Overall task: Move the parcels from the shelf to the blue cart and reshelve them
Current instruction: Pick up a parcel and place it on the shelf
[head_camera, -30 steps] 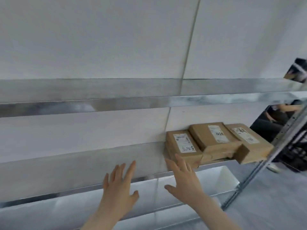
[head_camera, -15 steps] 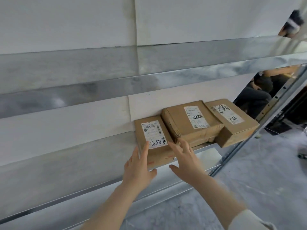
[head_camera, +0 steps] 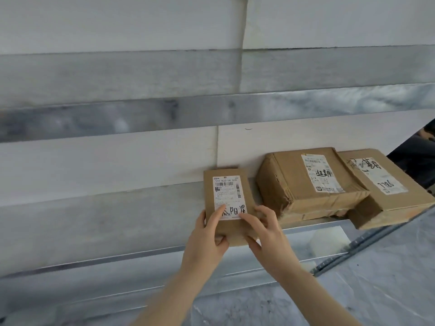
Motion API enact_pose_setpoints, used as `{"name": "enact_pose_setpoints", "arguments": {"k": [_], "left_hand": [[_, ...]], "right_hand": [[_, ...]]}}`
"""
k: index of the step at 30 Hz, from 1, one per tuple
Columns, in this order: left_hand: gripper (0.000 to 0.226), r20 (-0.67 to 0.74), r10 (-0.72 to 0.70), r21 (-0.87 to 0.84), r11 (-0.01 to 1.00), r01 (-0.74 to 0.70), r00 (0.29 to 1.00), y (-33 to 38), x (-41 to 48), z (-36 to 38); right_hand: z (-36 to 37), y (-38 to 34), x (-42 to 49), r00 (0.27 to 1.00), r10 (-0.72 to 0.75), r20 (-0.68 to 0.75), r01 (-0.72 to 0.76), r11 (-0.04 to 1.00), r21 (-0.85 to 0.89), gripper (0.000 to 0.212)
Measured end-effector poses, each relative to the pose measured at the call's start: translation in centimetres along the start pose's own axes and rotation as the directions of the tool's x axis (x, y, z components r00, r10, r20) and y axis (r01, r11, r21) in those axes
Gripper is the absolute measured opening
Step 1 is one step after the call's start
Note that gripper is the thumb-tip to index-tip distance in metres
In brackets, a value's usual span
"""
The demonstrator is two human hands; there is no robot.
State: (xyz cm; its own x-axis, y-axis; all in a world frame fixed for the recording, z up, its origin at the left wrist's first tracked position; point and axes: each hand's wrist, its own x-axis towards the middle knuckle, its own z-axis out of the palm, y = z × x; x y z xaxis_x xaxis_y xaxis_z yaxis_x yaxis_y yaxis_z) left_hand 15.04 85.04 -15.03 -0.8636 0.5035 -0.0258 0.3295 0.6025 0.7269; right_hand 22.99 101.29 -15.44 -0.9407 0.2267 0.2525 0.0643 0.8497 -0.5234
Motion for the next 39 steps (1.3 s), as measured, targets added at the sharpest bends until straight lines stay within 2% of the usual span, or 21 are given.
{"name": "enact_pose_setpoints", "arguments": {"k": [5,9,14,17,20,26,30,32,39], "left_hand": [[0.067,-0.065,-0.066,-0.044,0.997,0.063,0.996,-1.2,-2.4,-1.7],[0.065,-0.176,-0.131,-0.043,0.991,0.126,0.976,-2.1,-5.1,-3.6],[0.064,-0.382,-0.244,-0.021,0.967,0.255,0.891,-5.6,-11.3,-9.8],[0.065,-0.524,-0.332,-0.027,0.927,0.375,0.784,-7.7,-16.1,-14.6],[0.064,-0.653,-0.39,-0.061,0.882,0.468,0.65,-9.5,-22.0,-19.6],[0.064,-0.817,-0.469,-0.2,0.777,0.597,0.336,-12.9,-33.7,-27.8],[0.066,-0.851,-0.503,-0.31,0.711,0.631,0.149,-15.0,-40.2,-31.2],[0.066,-0.857,-0.51,-0.35,0.679,0.646,0.072,-16.2,-42.8,-32.7],[0.064,-0.804,-0.579,-0.52,0.576,0.631,-0.134,-20.6,-47.0,-37.7]], "right_hand": [[1.5,-2.2,1.6,0.992,-0.047,0.114,0.044,0.999,0.028,0.062],[2.3,-6.0,1.2,0.973,-0.195,0.124,0.182,0.977,0.108,0.068],[4.7,-14.7,1.9,0.904,-0.381,0.194,0.337,0.915,0.223,0.081],[7.2,-21.6,2.4,0.814,-0.539,0.216,0.46,0.825,0.328,0.082],[10.3,-29.5,1.9,0.694,-0.678,0.245,0.533,0.711,0.459,0.085],[15.7,-45.4,-1.8,0.436,-0.879,0.19,0.598,0.441,0.669,0.081],[18.9,-53.9,-4.7,0.253,-0.949,0.188,0.604,0.307,0.736,0.074],[20.5,-57.7,-6.1,0.184,-0.965,0.188,0.609,0.262,0.749,0.071],[26.0,-68.5,-7.2,-0.061,-0.953,0.298,0.568,0.212,0.795,0.069]]}}
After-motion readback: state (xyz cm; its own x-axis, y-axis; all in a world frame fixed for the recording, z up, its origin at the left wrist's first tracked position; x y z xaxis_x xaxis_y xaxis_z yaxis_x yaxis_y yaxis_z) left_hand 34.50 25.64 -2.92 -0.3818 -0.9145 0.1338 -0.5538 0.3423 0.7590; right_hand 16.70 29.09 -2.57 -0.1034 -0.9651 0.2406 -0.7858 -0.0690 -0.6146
